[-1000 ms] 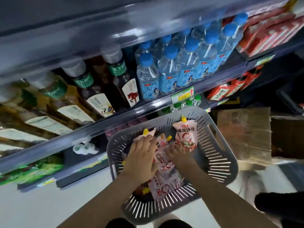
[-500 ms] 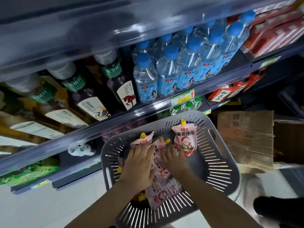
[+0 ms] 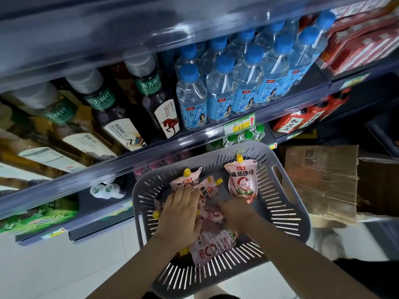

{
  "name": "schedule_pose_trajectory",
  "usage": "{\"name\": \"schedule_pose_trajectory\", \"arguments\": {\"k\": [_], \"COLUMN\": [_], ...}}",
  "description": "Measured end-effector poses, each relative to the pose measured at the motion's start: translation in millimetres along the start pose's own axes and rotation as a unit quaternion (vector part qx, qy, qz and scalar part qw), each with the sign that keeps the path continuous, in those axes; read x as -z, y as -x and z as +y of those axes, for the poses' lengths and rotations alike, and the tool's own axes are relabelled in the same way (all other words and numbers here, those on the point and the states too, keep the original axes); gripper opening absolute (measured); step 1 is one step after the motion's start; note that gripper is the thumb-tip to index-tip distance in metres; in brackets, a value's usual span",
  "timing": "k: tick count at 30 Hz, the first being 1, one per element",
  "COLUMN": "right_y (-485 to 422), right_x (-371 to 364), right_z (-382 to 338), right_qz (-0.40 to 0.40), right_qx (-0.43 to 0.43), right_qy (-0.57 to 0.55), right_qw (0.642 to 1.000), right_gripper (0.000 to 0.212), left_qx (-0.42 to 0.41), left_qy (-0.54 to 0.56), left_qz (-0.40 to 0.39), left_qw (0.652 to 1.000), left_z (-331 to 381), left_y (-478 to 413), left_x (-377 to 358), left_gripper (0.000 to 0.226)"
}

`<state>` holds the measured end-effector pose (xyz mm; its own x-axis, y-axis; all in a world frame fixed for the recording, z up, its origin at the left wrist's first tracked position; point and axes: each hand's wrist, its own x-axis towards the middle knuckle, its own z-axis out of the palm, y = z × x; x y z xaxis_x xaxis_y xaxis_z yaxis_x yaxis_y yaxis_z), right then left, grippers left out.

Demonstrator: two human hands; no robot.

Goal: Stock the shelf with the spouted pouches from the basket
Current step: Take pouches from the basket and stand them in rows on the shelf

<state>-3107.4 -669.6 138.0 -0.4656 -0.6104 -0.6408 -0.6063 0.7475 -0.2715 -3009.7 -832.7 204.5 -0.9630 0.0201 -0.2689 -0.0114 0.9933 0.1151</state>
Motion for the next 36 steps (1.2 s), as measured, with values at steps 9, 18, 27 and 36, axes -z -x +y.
{"name": "schedule_pose_trajectory", "arguments": {"k": [9,18,27,36], "right_y": [13,-4,0,-3], "right_x": [28,-2,-15,-11], "right_z": [38,14,-7,-7], "right_qz": [-0.13,0.054,-0.006,0.016], "right_qx": [-0.242,-0.357,-0.343,-0.367], "right_qy": [-0.413,-0.41,-0.209,-0.203], "right_qw": [0.868,0.838,0.916,0.908], "right_gripper": [0.035,0.063,0.123,0.091], "left_qx": [0.03,-0.004,-0.05,-0.029], "left_qy": [0.022,0.003,-0.085,-0.043], "left_qz": [0.002,-0.147,-0.208,-0.172], "left_qw": [0.999,0.989,0.973,0.984], "left_z": [10,15,42,54], "left_y": [1,4,1,-7], "left_x": [-12,-33,-57,-64], "left_gripper": [0.074,0.06,0.082,0.079]}}
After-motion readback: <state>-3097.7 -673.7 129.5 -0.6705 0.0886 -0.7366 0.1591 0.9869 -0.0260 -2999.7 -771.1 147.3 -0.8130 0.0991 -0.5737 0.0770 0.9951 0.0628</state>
